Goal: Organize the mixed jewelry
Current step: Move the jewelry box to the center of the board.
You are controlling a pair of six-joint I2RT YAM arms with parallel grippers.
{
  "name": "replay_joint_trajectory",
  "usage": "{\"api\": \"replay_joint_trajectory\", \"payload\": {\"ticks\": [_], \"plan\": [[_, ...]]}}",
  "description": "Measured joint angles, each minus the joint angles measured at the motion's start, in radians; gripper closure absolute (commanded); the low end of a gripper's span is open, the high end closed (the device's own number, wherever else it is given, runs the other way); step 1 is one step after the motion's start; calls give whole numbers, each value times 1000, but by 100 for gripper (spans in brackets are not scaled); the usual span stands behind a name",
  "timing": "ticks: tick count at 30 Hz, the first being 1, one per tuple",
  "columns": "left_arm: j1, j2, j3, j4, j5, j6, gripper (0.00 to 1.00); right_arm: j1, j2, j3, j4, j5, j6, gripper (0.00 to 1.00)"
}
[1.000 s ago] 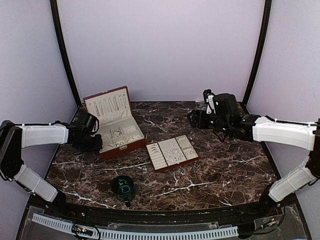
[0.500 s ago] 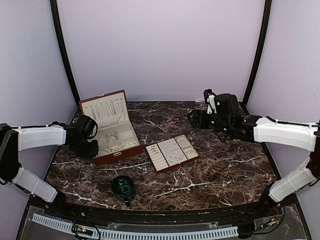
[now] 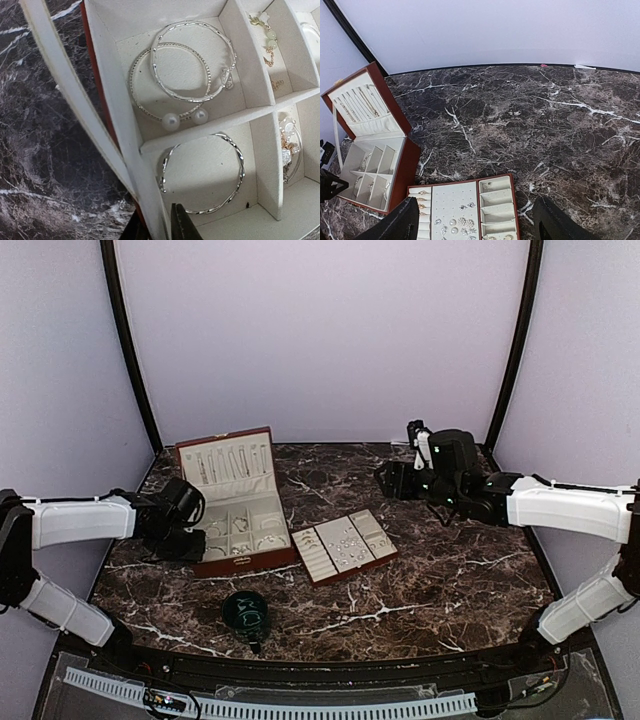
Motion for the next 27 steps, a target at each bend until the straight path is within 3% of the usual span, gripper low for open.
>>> {"api": "replay_joint_trajectory", "payload": {"ticks": [8, 19, 23, 27], "plan": [[-80, 58, 38, 33, 7, 19, 84, 0, 0, 0, 18, -10, 1, 21], [-214, 274, 229, 136, 75, 9, 80, 0, -3, -6, 18, -8, 3, 21], [-251, 327, 277, 174, 113, -17, 70, 0, -10, -9, 17, -5, 7, 21], [-263, 339, 285, 189, 129, -52, 47, 0, -16, -9, 17, -2, 8, 21]]}}
